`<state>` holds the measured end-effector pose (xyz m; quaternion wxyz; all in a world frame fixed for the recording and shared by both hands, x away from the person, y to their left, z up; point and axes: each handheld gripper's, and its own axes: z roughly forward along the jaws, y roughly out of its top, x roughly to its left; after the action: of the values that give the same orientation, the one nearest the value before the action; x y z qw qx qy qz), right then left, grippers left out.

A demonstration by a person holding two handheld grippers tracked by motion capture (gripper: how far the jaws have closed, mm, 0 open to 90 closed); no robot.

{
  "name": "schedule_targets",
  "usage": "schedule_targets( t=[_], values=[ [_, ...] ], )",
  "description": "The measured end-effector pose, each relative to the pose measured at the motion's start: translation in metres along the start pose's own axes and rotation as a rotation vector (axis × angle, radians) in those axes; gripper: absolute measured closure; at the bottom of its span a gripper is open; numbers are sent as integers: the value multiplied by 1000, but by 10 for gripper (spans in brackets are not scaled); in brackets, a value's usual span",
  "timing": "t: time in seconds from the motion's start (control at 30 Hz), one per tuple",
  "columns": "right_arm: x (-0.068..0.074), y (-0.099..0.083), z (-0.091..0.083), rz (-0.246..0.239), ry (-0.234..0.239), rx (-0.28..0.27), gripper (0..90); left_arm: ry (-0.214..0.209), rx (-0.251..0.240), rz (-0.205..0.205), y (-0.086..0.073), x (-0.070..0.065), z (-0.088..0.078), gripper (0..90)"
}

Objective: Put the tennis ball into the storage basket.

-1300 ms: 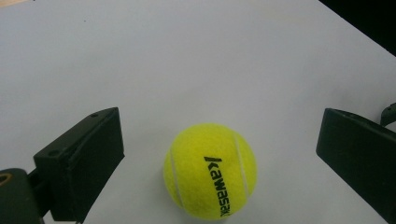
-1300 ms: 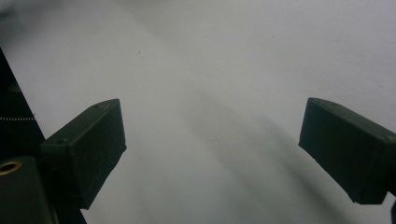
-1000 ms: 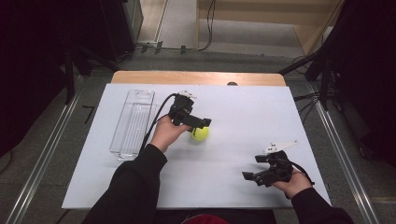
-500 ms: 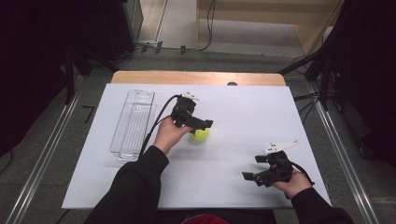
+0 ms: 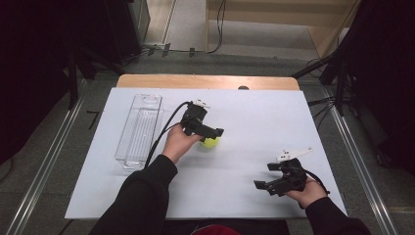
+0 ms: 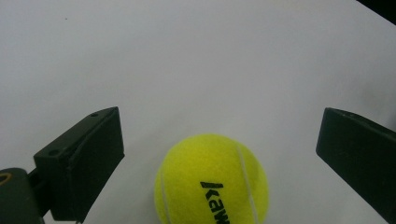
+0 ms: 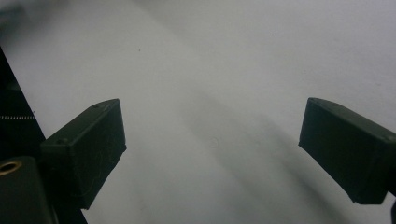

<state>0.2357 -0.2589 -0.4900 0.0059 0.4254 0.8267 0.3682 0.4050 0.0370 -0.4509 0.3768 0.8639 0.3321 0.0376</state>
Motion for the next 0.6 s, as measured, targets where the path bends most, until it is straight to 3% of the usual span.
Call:
schedule_targets(
  t=[0.6],
  values=[
    [1,0,0,-3,0,2,53,3,14,-25,-11,5,8,14]
  ],
)
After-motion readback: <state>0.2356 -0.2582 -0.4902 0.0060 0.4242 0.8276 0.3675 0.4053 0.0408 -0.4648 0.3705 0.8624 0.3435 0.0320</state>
